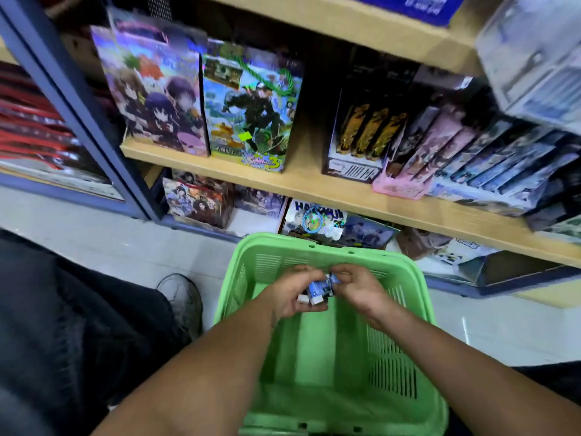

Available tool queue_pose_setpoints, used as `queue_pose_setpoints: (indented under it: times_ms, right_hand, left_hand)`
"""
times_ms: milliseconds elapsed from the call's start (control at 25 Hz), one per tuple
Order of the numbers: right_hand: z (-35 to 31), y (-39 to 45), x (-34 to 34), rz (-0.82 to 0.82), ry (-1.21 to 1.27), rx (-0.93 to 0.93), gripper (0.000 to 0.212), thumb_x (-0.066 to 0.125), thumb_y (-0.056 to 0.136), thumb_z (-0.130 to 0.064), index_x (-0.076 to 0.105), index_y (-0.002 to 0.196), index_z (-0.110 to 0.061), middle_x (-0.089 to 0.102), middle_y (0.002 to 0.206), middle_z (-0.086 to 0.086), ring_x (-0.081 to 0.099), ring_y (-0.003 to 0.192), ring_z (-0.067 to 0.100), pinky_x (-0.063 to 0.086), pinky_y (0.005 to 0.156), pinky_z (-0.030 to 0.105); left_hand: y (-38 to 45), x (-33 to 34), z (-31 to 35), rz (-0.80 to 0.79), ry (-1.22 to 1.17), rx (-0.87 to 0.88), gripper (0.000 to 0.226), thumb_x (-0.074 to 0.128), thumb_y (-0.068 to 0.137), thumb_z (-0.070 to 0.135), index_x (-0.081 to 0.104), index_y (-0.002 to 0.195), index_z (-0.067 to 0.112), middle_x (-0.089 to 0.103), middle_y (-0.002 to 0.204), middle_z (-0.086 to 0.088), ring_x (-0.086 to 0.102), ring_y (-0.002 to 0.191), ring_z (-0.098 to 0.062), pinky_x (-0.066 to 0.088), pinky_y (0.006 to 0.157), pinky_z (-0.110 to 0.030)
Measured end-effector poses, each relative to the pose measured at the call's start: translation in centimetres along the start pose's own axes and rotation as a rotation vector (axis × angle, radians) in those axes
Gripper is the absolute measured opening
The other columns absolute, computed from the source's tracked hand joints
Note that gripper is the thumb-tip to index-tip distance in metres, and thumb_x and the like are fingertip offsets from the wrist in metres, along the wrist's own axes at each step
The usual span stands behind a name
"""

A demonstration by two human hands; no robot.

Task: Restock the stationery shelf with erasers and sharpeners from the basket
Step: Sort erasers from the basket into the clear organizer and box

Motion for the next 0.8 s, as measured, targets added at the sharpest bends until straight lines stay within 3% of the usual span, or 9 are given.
queue_pose_setpoints:
  times_ms: [160, 280, 480, 600, 800]
  right_hand:
    - [-5.4, -4.5, -2.8, -0.001, -0.057, -0.193, 0.028, 0.074, 0.084, -0.001, 0.056, 0.102, -0.011, 0.071, 0.094, 0.011, 0.063, 0.079, 0.019, 0.048, 0.064, 0.021]
    - [-9.6, -7.5, -4.3, 0.055, 0.131, -0.337, 0.028, 0.080, 0.073, 0.008, 0.063, 0.087, -0.010, 0.071, 0.084, 0.007, 0.066, 0.077, 0.018, 0.053, 0.069, 0.018]
    - [-16.4, -13.1, -5.4, 0.021, 0.343, -0.493, 0.027, 0.076, 0.077, 0.009, 0.067, 0.093, -0.012, 0.074, 0.089, 0.000, 0.068, 0.079, 0.006, 0.054, 0.079, 0.017]
    - [-21.5, -16.5, -5.8, 0.025, 0.355, -0.651, 0.028, 0.073, 0.080, 0.010, 0.067, 0.093, -0.014, 0.074, 0.093, 0.004, 0.069, 0.084, 0.010, 0.054, 0.083, 0.019]
    - [-31.6, -23.4, -8.4, 0.068, 0.352, -0.891, 0.032, 0.074, 0.080, 0.008, 0.068, 0.094, -0.020, 0.074, 0.091, -0.004, 0.070, 0.084, 0.001, 0.053, 0.082, 0.016]
  left_hand:
    - [-4.7, 3.0, 3.6, -0.136, 0.099, 0.048, 0.013, 0.074, 0.088, 0.019, 0.065, 0.096, 0.015, 0.069, 0.080, -0.005, 0.068, 0.071, -0.018, 0.061, 0.071, -0.035]
    - [-7.8, 4.4, 6.4, -0.146, 0.027, 0.113, 0.018, 0.079, 0.078, 0.024, 0.066, 0.089, 0.018, 0.069, 0.076, -0.002, 0.066, 0.064, -0.014, 0.057, 0.057, -0.024]
    - [-14.8, 5.1, 12.3, -0.092, -0.068, 0.246, 0.029, 0.080, 0.068, 0.018, 0.060, 0.089, 0.020, 0.065, 0.070, -0.003, 0.060, 0.053, -0.012, 0.049, 0.043, -0.019]
    - [-19.6, 4.7, 16.7, -0.081, -0.033, 0.330, 0.027, 0.078, 0.070, 0.011, 0.061, 0.089, 0.020, 0.066, 0.071, -0.004, 0.060, 0.054, -0.014, 0.050, 0.042, -0.020]
    - [-28.6, 7.1, 25.0, -0.203, -0.087, 0.555, 0.013, 0.071, 0.073, 0.008, 0.062, 0.071, 0.017, 0.058, 0.066, -0.003, 0.055, 0.047, -0.012, 0.047, 0.042, -0.019]
Point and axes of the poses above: each hand's wrist, its own y-axis towards the middle knuckle, its own x-axis out of the palm, z = x × y, the point moved 10 cm from there along y, towards the middle knuckle
